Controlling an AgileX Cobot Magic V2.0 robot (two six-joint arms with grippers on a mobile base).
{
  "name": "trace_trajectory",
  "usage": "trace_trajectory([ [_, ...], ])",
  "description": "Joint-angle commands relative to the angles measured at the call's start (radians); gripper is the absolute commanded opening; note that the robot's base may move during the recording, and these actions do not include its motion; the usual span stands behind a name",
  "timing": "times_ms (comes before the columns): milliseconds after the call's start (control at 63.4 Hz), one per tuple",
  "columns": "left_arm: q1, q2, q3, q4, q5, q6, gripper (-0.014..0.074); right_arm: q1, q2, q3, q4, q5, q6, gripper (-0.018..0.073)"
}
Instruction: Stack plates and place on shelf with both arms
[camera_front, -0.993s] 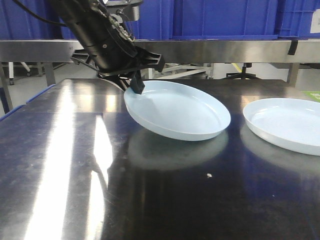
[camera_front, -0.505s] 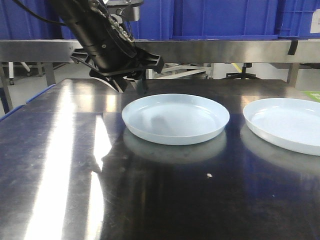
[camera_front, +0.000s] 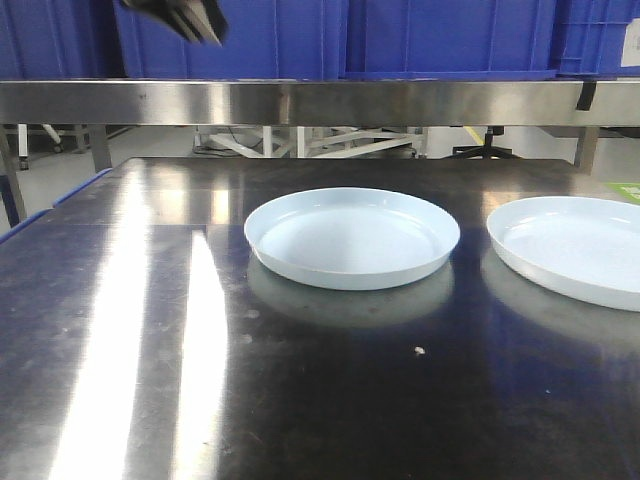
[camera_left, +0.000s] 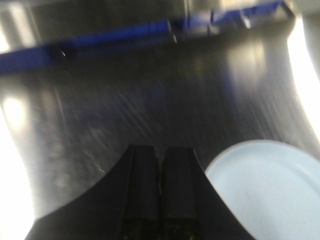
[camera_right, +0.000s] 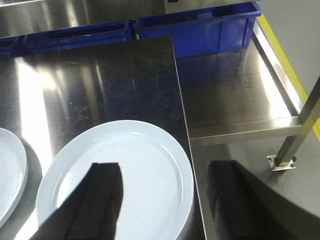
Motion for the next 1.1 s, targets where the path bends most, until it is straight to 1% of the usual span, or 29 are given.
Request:
trace_trajectory([
  [0, 0.039, -0.120, -0.037, 0.005, -0.045, -0.006, 0.0085, 0.002, -0.006, -0.038, -0.005, -0.072, -0.009, 0.0486],
  [110, 0.082, -0.196, -0.031, 0.005, -0.034, -0.006, 0.0085, 0.002, -0.006, -0.038, -0.005, -0.072, -0.009, 0.0486],
  [268, 0.139, -0.324, 0.058, 0.005, -0.076, -0.008, 0.0085, 0.002, -0.006, -0.038, -0.005, -0.073, -0.009, 0.0486],
  [378, 0.181, -0.427, 0.177, 0.005, -0.141, -0.035, 0.0087, 0.002, -0.006, -0.038, -0.005, -0.073, -0.009, 0.0486],
  [552, 0.220, -0.603, 0.398, 0.005, -0.244, -0.039, 0.0087, 0.002, -0.006, -0.038, -0.005, -0.074, -0.009, 0.0486],
  [647, 0.223, -0.695, 0.525, 0.005, -0.307, -0.039, 0.0087, 0.002, -0.006, -0.038, -0.005, -0.074, -0.009, 0.0486],
  [773, 0.223, -0.807, 0.658, 0.005, -0.363, -0.039, 0.0087, 0.002, -0.006, -0.038, -0.005, -0.074, -0.009, 0.0486],
  [915, 0.223, -0.928, 0.795, 0.047, -0.363, -0.039, 0.0088, 0.002, -0.006, -0.038, -0.005, -0.074, -0.009, 0.0486],
  [1088, 0.223, -1.061, 0.941, 0.066, -0.365, -0.039, 0.0088, 0.002, -0.006, -0.038, -0.005, -0.074, -0.009, 0.0486],
])
